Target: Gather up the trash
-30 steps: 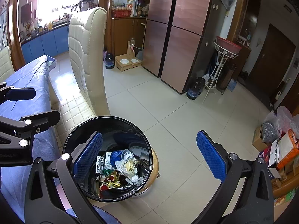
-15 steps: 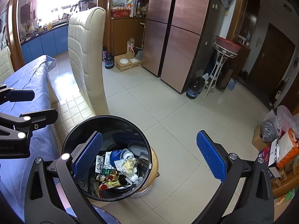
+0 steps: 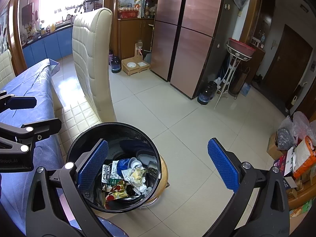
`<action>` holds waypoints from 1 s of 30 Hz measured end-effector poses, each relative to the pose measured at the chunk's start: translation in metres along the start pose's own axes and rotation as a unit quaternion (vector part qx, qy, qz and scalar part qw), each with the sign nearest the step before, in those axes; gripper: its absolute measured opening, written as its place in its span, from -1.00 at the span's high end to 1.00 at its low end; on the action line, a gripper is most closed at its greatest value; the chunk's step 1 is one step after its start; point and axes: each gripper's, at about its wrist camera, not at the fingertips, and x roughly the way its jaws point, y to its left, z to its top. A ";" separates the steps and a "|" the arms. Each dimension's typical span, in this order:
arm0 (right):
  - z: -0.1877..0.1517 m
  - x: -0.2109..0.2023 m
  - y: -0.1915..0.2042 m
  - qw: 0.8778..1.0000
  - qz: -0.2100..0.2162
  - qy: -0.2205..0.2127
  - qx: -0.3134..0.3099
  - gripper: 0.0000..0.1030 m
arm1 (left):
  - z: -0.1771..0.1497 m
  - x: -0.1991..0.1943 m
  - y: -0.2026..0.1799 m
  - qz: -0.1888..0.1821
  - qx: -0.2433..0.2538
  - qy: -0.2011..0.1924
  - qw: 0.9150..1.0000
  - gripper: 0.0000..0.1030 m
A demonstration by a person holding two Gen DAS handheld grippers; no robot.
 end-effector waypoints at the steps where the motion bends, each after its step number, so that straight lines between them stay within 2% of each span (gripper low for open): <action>1: 0.000 0.000 0.000 1.000 0.000 0.000 -0.001 -0.93 | 0.000 -0.001 0.000 -0.001 0.001 -0.001 1.000 -0.56; 30: -0.003 -0.002 -0.002 1.000 -0.003 0.001 0.004 -0.93 | -0.001 -0.003 -0.005 -0.023 0.003 0.000 1.000 -0.56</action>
